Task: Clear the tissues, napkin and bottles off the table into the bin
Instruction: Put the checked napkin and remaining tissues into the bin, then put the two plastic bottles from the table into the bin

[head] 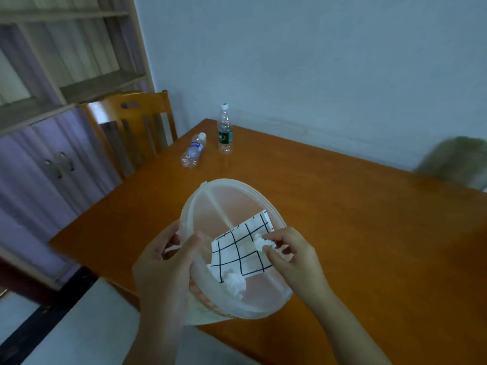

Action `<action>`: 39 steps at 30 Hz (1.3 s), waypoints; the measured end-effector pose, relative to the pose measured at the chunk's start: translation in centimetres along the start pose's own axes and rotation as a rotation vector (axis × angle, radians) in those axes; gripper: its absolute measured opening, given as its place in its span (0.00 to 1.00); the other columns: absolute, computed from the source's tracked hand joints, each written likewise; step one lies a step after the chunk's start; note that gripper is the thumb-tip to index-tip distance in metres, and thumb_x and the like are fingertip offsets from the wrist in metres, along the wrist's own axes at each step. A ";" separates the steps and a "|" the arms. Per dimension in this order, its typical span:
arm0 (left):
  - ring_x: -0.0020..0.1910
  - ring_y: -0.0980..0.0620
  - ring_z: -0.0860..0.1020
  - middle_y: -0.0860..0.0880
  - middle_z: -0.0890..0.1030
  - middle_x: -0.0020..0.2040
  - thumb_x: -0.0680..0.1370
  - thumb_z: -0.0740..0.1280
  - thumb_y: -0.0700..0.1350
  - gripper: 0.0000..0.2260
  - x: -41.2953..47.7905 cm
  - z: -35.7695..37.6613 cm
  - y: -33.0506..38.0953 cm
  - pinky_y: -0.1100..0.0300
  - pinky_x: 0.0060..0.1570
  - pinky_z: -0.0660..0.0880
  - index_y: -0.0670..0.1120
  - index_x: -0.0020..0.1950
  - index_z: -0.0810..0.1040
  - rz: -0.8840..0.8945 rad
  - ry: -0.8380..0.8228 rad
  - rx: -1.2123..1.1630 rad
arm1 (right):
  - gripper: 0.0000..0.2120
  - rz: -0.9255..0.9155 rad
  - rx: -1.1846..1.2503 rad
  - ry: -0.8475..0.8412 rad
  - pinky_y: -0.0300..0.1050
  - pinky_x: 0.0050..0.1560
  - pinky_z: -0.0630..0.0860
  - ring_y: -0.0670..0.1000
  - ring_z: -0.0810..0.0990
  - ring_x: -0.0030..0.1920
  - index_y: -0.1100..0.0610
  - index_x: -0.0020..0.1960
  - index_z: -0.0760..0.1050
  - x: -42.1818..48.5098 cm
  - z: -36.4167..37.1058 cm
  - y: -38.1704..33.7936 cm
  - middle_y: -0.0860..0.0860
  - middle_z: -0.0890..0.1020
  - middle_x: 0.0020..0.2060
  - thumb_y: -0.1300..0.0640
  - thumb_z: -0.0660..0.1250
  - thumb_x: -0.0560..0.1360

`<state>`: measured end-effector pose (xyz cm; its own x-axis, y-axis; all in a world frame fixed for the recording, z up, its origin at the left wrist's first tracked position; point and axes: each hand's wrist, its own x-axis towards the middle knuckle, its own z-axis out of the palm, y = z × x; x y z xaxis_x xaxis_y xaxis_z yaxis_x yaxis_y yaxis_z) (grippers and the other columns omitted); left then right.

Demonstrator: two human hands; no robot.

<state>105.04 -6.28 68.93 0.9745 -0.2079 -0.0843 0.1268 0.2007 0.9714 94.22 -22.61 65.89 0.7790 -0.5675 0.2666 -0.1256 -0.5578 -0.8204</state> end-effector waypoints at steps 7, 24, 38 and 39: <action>0.37 0.63 0.80 0.63 0.82 0.37 0.67 0.73 0.41 0.12 0.2 -8.6 1.3 0.71 0.26 0.74 0.58 0.42 0.82 0.073 0.132 0.073 | 0.13 -0.042 -0.025 -0.174 0.26 0.46 0.69 0.41 0.76 0.48 0.52 0.55 0.76 -0.5 8.1 -4.1 0.36 0.74 0.45 0.59 0.70 0.70; 0.41 0.49 0.80 0.47 0.82 0.44 0.69 0.71 0.39 0.13 14.6 -15.0 3.7 0.59 0.34 0.76 0.54 0.49 0.83 0.071 0.324 0.124 | 0.16 -0.087 -0.032 -0.218 0.19 0.48 0.63 0.43 0.73 0.53 0.51 0.59 0.73 12.3 18.0 -6.7 0.46 0.76 0.53 0.55 0.68 0.72; 0.32 0.56 0.80 0.51 0.80 0.38 0.69 0.72 0.37 0.13 29.5 -16.8 5.9 0.64 0.30 0.75 0.55 0.47 0.81 0.035 0.369 0.082 | 0.18 -0.108 -0.173 -0.150 0.39 0.48 0.72 0.44 0.72 0.55 0.52 0.60 0.72 23.8 24.6 -8.1 0.45 0.74 0.54 0.54 0.68 0.72; 0.32 0.56 0.80 0.52 0.80 0.38 0.69 0.72 0.37 0.13 30.3 -17.3 5.8 0.63 0.31 0.75 0.56 0.45 0.81 0.028 0.367 0.075 | 0.18 -0.111 -0.193 -0.148 0.40 0.50 0.72 0.45 0.72 0.55 0.52 0.61 0.72 24.2 25.2 -8.3 0.46 0.74 0.54 0.54 0.68 0.72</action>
<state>138.53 5.19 68.20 0.9805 0.1567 -0.1183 0.0987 0.1275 0.9869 129.60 -16.46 66.42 0.8742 -0.4094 0.2612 -0.1379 -0.7250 -0.6748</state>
